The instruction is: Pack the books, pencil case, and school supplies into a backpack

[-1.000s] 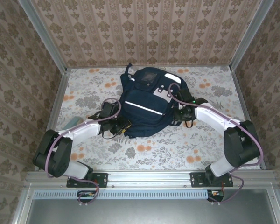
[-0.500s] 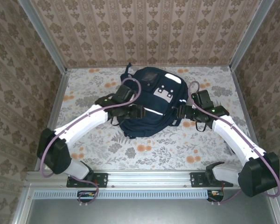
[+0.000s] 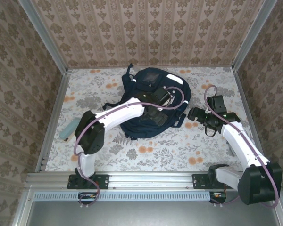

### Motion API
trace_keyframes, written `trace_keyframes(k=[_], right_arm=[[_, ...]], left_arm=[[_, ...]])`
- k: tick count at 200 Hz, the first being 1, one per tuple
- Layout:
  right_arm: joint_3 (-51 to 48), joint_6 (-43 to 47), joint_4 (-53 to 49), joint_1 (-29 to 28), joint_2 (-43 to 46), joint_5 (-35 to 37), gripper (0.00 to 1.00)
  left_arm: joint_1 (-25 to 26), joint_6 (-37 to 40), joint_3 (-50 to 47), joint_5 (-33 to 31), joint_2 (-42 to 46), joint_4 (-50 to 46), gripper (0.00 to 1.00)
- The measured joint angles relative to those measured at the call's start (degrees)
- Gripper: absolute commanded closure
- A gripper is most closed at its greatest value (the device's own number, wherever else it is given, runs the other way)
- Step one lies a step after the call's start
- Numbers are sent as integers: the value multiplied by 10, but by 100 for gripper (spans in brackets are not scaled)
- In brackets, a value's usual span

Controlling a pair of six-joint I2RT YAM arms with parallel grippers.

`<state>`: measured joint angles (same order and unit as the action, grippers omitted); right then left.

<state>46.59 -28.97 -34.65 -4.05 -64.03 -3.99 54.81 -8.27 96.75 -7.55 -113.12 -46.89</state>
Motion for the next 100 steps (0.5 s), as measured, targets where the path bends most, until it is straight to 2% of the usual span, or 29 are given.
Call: trace_keyframes(k=[34, 100], right_arm=[[-2, 0, 2, 5, 0, -19, 4], [-5, -9, 11, 8, -2, -42, 5]], left_arm=[[10, 24, 42, -19, -39, -22, 26], [14, 53, 49, -33, -55, -42, 23]])
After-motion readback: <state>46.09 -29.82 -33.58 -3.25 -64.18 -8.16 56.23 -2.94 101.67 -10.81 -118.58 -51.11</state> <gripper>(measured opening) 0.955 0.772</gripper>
